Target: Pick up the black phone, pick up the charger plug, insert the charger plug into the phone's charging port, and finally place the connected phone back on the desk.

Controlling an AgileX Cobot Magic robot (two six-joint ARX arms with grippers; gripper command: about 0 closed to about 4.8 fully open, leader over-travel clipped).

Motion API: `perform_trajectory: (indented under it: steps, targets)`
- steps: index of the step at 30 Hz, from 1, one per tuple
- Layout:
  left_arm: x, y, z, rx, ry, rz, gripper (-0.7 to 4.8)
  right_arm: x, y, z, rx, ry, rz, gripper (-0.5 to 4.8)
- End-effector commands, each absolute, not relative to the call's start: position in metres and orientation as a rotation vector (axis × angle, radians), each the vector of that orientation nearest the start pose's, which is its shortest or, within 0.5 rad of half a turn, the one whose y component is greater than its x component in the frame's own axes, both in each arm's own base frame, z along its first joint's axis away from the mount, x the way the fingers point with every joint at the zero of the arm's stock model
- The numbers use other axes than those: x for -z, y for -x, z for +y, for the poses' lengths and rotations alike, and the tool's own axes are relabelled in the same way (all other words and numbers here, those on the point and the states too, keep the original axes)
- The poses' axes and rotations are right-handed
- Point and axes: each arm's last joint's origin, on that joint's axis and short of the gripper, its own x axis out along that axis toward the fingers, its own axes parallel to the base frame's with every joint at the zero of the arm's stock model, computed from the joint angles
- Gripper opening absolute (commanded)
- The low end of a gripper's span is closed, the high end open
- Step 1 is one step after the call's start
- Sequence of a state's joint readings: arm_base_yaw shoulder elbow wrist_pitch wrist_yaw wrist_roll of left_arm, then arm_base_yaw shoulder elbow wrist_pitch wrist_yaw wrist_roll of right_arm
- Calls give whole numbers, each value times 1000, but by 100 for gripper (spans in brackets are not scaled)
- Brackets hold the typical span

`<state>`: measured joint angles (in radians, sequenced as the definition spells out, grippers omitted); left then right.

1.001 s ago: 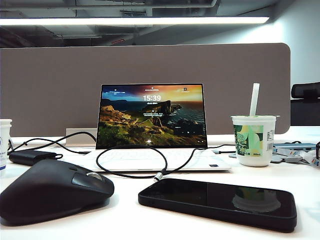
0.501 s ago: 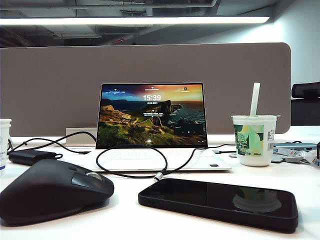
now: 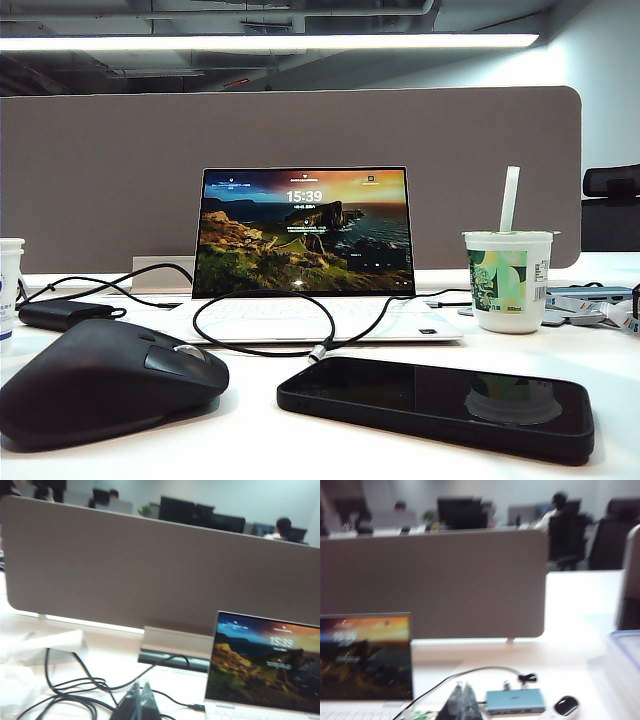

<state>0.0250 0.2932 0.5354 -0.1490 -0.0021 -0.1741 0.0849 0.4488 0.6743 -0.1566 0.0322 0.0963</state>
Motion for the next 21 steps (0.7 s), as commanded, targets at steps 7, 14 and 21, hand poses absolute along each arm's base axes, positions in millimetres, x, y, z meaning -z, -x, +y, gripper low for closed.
perform_trajectory:
  steps: [7, 14, 21]
  targets:
    - [-350, -102, 1, 14, 177, -21, -5, -384, -131, 16, -139, -42, 40, -1]
    - [-369, -110, -3, 141, 291, 35, -5, -401, -140, 25, -190, -15, 86, -2]
    - [-379, -116, -13, 286, 326, 133, -5, -409, -152, 39, -270, 9, 279, -1]
